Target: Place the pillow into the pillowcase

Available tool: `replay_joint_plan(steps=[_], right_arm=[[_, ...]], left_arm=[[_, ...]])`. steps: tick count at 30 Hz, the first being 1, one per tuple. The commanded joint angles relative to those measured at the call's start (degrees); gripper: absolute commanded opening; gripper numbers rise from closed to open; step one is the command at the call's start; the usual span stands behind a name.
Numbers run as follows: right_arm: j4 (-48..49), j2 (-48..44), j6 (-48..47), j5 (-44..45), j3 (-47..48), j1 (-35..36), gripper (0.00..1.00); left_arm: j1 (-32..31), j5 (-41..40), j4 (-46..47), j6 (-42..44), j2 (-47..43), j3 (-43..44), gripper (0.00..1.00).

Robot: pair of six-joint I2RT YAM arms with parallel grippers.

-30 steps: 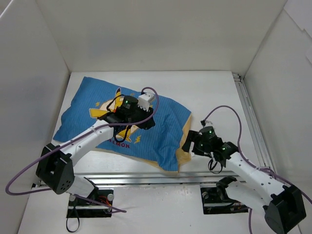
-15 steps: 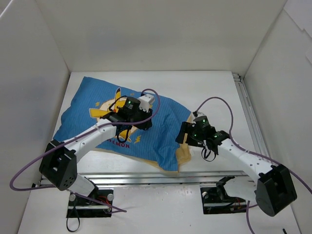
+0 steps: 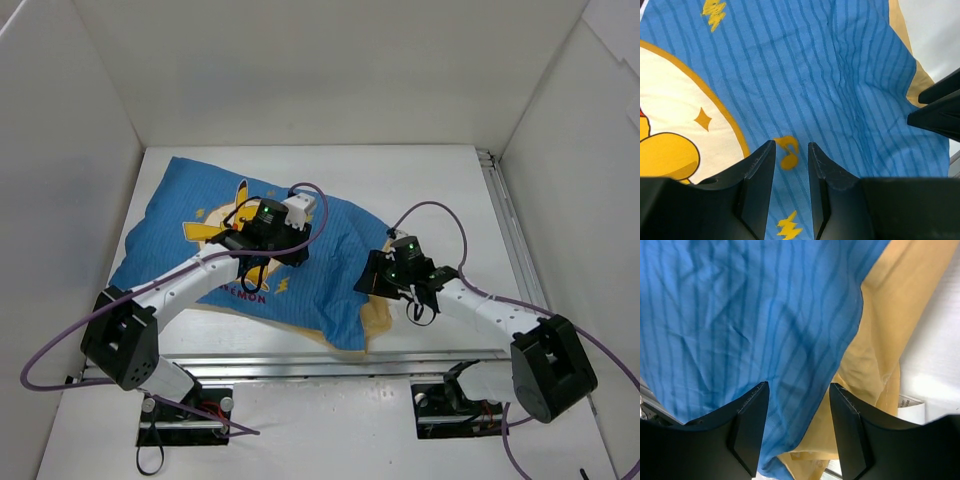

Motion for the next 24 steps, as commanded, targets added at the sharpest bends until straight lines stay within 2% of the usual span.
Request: replay_joint_plan(steps=[1,6,9,14,15,17,20,24], right_arm=[[3.24,-1.07,1.49,-1.66,-1.13,-0.36,0.48],[3.32,-4.94,3.6,-1.49,-5.26,-0.36,0.49],[3.76,-5.3,4.57,-0.17,-6.5,0.43,0.44],[6.48,-2.4,4.57,-0.6,-4.93,2.71,0.28],[7.27,-1.44,4.57,-0.78,-4.75,3.15,0.16],[8.07,-0.99,4.57,-1.57,-4.4,3.59,0.02],[8.33,-2.48,4.57,-1.31,-4.4,3.68,0.0],[7.63,-9.58,4.22,0.09,-3.09,3.68,0.0]], left_arm=[[-0.37,-1.44,0.84,1.2,-1.93,2.02,0.29],[-0.37,-1.27,1.54,0.41,-2.11,0.88,0.29],[-0.37,-1.0,2.24,-0.29,-1.85,0.0,0.29],[-0.37,-1.88,1.54,-0.3,-2.19,-0.26,0.28],[-0.37,-2.84,1.45,-0.3,-2.37,-0.27,0.28],[-0.37,-3.55,1.19,-0.3,-2.81,-0.27,0.28],[-0.37,-4.08,1.01,-0.3,-3.07,-0.44,0.28],[0.15,-5.48,1.36,-0.65,-3.07,-0.62,0.28]])
